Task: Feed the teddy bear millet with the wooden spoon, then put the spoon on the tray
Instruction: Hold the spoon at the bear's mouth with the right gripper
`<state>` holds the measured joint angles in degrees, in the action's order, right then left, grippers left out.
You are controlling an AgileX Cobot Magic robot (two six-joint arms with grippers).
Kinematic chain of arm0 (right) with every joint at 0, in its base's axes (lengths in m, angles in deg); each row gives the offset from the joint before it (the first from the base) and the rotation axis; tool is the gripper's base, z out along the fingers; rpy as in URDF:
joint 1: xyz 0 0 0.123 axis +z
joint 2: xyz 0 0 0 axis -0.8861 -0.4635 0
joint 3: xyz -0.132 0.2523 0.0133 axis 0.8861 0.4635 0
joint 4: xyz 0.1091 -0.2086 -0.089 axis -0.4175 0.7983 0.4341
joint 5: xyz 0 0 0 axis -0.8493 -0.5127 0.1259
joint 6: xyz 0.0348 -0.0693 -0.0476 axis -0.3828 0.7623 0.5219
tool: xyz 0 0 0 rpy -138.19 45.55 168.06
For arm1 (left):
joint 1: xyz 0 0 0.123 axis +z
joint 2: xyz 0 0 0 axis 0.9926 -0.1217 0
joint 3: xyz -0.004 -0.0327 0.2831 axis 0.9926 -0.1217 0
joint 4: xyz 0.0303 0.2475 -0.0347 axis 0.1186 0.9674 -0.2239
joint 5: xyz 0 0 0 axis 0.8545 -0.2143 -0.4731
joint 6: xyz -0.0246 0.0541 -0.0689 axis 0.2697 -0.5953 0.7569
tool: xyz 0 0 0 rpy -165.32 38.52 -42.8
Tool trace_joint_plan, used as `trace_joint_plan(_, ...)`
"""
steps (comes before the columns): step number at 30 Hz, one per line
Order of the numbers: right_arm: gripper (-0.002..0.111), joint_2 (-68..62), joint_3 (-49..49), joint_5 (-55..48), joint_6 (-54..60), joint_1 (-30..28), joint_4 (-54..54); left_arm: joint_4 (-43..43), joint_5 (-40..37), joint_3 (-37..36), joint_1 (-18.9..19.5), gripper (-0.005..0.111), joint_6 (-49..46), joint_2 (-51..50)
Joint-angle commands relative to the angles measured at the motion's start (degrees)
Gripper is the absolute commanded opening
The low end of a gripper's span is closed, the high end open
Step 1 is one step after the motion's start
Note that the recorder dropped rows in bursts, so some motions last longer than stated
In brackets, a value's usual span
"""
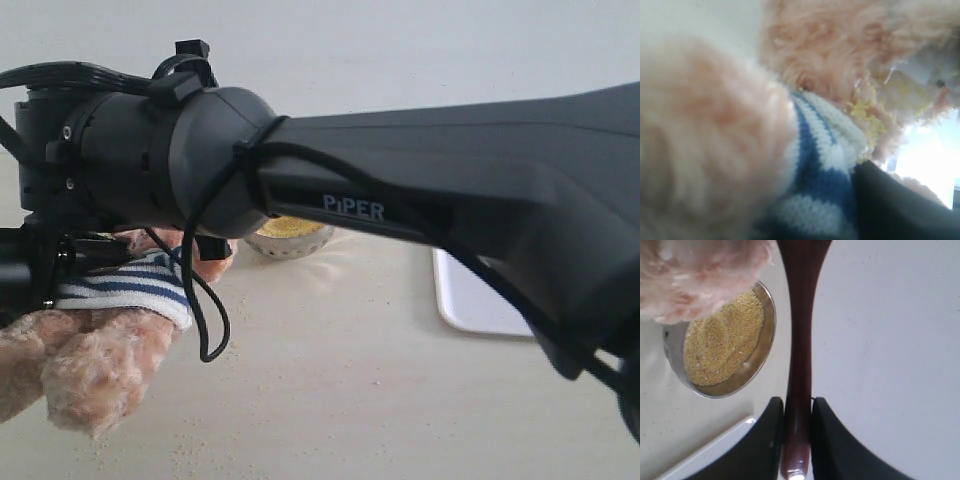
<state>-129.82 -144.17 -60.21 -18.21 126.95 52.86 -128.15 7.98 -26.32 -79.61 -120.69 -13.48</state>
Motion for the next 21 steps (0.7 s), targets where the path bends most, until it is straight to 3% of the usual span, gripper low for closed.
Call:
trace_joint_plan(1,0.0,0.1,-0.3,-1.5,-0.7,0.1,0.6,-0.8,-1.4,0.8,-0.1,0.005,0.4,0.4)
trace_joint_plan(9,0.0,0.1,-0.3,-1.7,-6.5,0.1,3.2,-0.8,-1.4,0.8,-0.1,0.005,0.4,0.4)
trace_joint_plan(21,0.0,0.1,-0.3,-2.7,-6.5,1.2,3.2,-0.8,-1.0,1.0,-0.1,0.005,0.5,0.4)
